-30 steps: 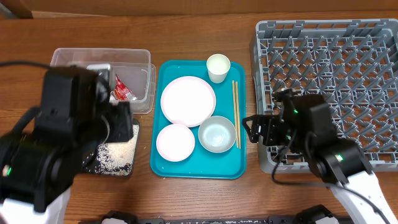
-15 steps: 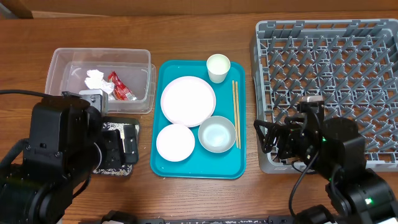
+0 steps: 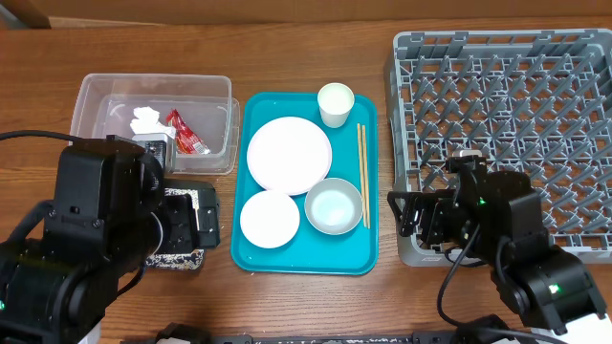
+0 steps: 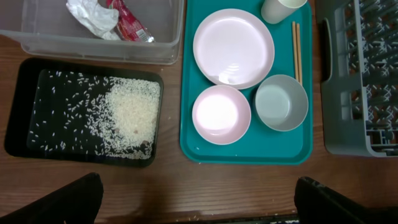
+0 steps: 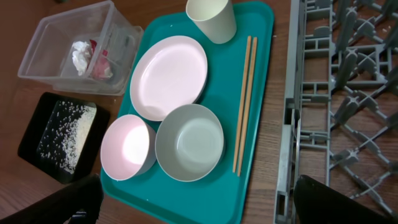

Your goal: Sort waste into correct bins and load items into the dishwasher

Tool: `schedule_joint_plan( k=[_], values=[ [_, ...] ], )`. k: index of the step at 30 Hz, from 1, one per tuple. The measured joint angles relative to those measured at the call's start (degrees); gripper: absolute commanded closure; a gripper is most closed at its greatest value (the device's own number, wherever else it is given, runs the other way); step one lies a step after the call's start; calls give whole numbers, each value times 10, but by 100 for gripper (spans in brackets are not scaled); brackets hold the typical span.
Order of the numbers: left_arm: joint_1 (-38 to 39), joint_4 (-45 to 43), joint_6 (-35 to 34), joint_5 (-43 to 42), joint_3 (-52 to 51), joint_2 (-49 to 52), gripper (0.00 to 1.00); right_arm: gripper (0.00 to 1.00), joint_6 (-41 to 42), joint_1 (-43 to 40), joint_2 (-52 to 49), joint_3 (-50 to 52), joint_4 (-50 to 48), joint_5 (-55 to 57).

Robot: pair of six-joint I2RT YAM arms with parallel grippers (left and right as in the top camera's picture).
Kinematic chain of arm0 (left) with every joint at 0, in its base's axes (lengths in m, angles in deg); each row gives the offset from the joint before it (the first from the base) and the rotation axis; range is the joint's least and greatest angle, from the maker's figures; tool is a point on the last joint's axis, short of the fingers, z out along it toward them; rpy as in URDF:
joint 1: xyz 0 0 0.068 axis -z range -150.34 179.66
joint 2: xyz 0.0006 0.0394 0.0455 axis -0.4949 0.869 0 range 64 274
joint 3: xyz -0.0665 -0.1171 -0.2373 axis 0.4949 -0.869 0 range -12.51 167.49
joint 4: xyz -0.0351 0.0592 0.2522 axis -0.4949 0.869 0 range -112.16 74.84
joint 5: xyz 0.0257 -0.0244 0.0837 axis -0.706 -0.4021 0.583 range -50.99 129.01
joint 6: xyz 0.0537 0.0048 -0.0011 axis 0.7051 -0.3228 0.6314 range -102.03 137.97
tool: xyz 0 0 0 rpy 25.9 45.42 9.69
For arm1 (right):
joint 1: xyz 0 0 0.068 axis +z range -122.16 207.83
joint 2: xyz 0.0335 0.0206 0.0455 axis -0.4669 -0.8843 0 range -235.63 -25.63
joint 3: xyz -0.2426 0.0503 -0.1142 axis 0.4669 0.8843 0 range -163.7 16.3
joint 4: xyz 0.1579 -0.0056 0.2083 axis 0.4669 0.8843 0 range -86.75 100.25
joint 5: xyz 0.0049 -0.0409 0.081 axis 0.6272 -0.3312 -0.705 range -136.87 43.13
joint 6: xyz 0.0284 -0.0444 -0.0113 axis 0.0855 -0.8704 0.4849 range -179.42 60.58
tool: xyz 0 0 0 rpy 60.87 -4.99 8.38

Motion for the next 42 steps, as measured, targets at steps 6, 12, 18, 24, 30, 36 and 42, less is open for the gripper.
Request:
schedule_joint_plan(
  k=[6, 12, 18, 24, 30, 36, 42],
  values=[
    [1, -128, 27, 24, -40, -61, 0, 0, 0, 0, -24, 0, 0, 0],
    [1, -417, 102, 27, -234, -233, 0, 0, 0, 0, -58, 0, 0, 0],
    [-1, -606, 138, 27, -477, -388, 0, 0, 0, 0, -106, -1, 0, 0],
    [-5, -755, 148, 18, -693, -518, 0, 0, 0, 0, -157, -1, 0, 0],
    [-12, -871, 150, -25, -862, -598, 0, 0, 0, 0, -200, -1, 0, 0],
    [-12, -938, 148, -55, -962, -639, 0, 0, 0, 0, -228, -1, 0, 0],
    [-12, -917, 143, -61, -1025, -641, 0, 0, 0, 0, -231, -1, 0, 0]
  ],
)
